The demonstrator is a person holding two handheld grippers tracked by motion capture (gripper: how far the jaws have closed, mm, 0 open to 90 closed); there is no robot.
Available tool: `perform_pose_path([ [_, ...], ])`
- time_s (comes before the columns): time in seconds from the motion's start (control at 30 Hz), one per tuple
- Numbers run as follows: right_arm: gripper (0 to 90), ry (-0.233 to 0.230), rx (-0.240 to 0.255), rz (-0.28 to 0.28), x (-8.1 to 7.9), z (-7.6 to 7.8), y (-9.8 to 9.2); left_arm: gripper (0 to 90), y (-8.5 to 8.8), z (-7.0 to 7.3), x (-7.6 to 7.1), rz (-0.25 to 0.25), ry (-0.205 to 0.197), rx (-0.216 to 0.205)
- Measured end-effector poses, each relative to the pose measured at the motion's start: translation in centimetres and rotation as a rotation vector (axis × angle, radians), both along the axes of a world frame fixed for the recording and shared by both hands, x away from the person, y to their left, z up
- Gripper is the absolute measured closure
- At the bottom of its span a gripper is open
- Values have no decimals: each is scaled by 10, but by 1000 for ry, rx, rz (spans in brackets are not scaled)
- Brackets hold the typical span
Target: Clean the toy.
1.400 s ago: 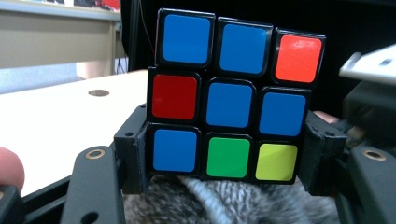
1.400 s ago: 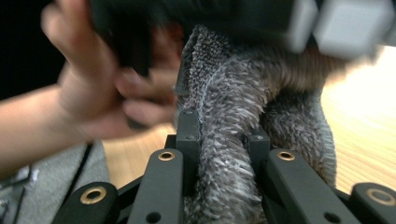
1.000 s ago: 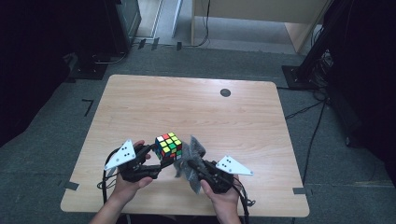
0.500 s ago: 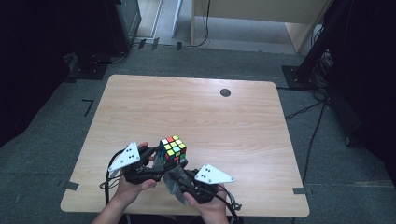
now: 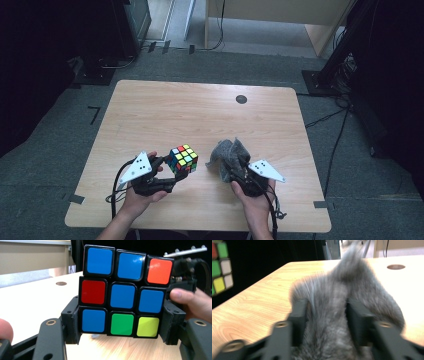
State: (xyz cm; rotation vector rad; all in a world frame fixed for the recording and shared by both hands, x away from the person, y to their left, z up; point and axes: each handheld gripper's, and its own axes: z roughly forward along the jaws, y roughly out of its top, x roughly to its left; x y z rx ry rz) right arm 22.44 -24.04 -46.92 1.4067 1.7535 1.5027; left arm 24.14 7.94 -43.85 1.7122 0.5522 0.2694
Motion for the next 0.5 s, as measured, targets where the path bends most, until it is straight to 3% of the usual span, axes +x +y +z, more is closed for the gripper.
perform_pose_path([
  [0.13, 296, -22, 19, 13, -5, 15, 8, 340, -6, -4, -2, 11, -26, 56],
  [0.3, 202, -49, 99, 142, -20, 40, 34, 340, -15, -10, -6, 10, -47, 110],
  [0.37, 163, -36, 132, 194, -25, 46, 45, 340, -19, -11, -8, 8, -63, 128],
  [0.5, 133, 42, 180, 244, -26, 44, 58, 339, -30, -15, -16, -2, -106, 176],
])
